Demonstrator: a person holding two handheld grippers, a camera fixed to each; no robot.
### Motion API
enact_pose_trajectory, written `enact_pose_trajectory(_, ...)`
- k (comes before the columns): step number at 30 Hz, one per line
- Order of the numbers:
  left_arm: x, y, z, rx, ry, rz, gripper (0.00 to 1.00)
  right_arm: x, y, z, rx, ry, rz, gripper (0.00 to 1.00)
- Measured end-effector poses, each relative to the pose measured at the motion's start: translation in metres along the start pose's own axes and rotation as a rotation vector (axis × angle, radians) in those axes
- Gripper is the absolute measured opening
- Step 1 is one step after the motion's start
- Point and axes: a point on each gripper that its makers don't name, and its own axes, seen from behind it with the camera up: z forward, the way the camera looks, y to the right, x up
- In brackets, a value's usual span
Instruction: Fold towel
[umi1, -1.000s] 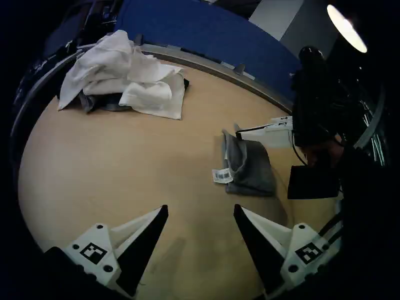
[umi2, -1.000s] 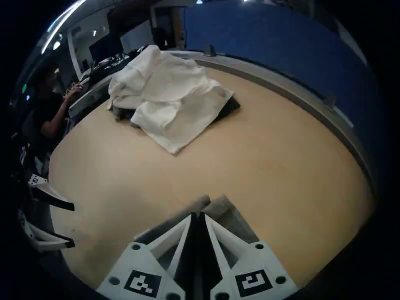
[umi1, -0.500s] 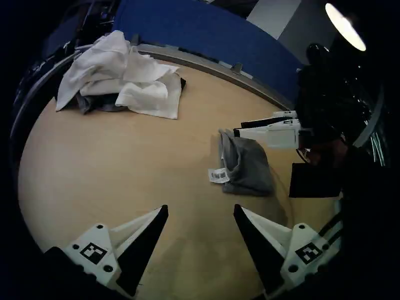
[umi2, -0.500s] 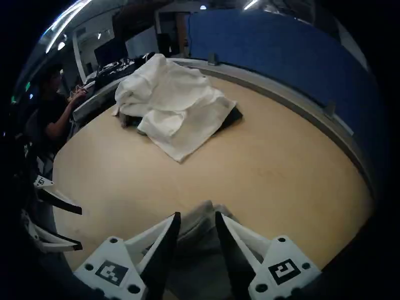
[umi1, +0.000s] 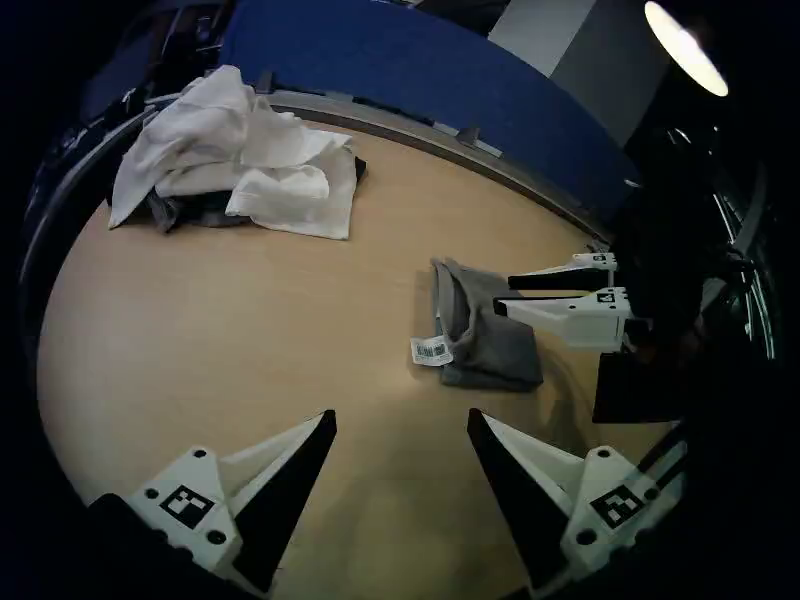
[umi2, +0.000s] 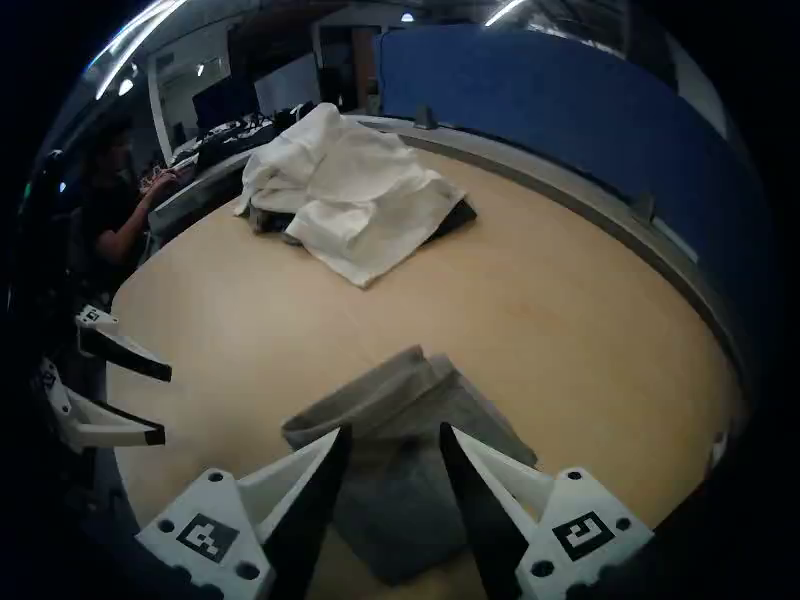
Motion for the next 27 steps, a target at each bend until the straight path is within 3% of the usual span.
enact_pose_trajectory(14,-0.002,0.010,0.001,-0.008,-0.001,0.014,0.98,-0.058,-0.004,-0.028,-0.017,-0.041,0.015,0.70)
enact_pose_trajectory(23,-0.003,0.017,0.000,-0.014,0.001,0.025,0.98,-0.093,-0.004,-0.042,-0.045,-0.069,0.018,0.95)
enact_pose_trajectory(27,-0.002,0.020,-0.001,-0.016,0.000,0.030,0.98,-0.101,-0.002,-0.045,-0.058,-0.075,0.019,0.96)
